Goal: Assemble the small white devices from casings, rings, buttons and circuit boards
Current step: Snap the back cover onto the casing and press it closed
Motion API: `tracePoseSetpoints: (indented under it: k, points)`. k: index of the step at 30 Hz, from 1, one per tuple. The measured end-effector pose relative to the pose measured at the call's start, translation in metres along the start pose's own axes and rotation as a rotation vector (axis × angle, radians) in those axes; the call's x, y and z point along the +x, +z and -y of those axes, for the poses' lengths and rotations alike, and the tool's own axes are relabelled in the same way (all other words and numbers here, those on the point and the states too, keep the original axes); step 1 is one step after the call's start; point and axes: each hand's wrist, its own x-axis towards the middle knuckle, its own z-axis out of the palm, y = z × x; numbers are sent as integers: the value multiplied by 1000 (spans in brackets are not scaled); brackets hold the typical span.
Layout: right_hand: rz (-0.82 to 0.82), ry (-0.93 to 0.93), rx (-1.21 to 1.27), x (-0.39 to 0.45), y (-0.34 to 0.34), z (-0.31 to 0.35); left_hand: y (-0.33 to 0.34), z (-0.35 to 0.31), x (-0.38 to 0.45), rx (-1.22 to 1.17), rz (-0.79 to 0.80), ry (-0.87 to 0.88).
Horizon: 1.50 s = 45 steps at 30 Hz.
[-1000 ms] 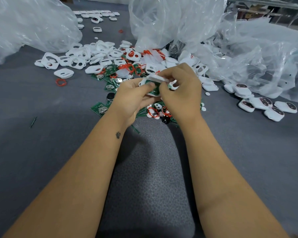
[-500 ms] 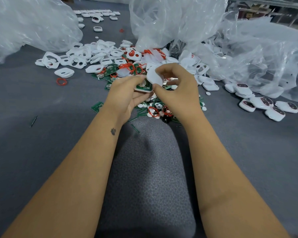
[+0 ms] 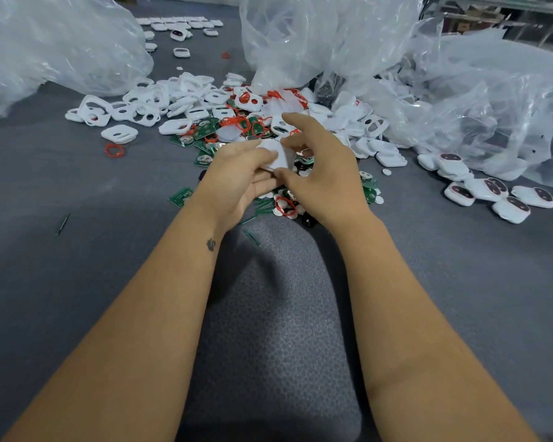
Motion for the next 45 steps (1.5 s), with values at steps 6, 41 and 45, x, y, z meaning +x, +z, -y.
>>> tracePoseSetpoints:
  k: [6, 41, 45]
  points:
    - [-28, -27, -11, 0, 0, -1, -3, 3, -2, 153, 92, 77]
    - [-99, 344, 944, 4, -4, 8, -8, 8, 2, -36, 313, 298]
    - [-110, 374, 954, 5, -3, 6, -7, 7, 2, -4, 281, 285]
